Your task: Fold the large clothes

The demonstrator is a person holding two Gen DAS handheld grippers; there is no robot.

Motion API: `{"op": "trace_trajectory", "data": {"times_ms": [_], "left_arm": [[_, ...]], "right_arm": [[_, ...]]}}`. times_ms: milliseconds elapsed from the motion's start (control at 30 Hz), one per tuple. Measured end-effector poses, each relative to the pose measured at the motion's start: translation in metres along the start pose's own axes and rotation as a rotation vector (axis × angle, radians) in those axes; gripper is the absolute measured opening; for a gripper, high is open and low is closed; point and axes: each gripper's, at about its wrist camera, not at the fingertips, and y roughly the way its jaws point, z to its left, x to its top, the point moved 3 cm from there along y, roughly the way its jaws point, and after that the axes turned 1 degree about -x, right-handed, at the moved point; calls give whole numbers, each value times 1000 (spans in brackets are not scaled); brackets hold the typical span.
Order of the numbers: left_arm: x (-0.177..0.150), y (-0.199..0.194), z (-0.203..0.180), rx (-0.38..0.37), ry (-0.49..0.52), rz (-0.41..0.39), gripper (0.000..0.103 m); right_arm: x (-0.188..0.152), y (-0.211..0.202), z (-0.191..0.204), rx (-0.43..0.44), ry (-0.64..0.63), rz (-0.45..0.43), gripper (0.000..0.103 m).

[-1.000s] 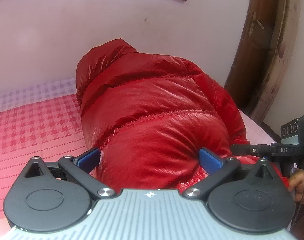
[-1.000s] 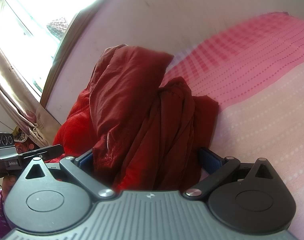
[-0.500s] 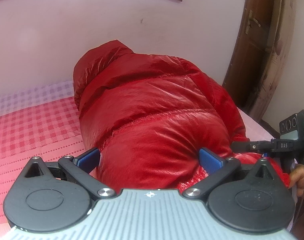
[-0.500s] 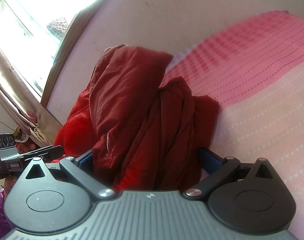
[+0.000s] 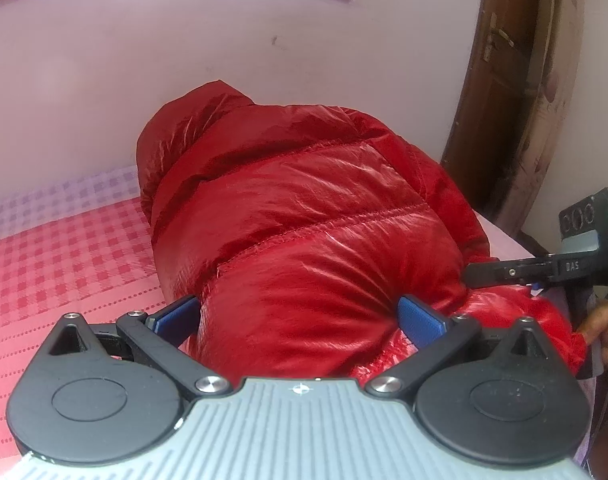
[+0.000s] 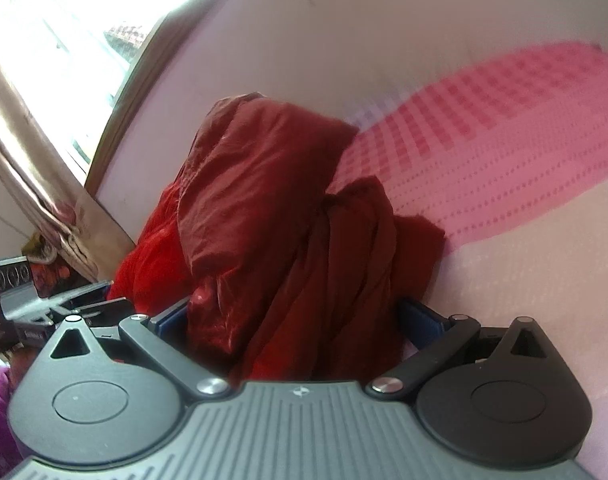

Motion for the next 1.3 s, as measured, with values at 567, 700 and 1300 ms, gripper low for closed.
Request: {"op": "trace_trajectory", "data": {"times_ms": [567, 700, 1300], "left_arm": [[-1, 5, 10, -44, -17, 7, 103], [-1, 6, 10, -53, -23, 11, 103], [-7, -2, 28, -122, -131, -33, 103]], "right_arm": [[4, -32, 4, -29, 0, 29, 103], [0, -20, -15, 53, 134, 91, 103], [-7, 20, -3, 174, 37, 81, 101]]}}
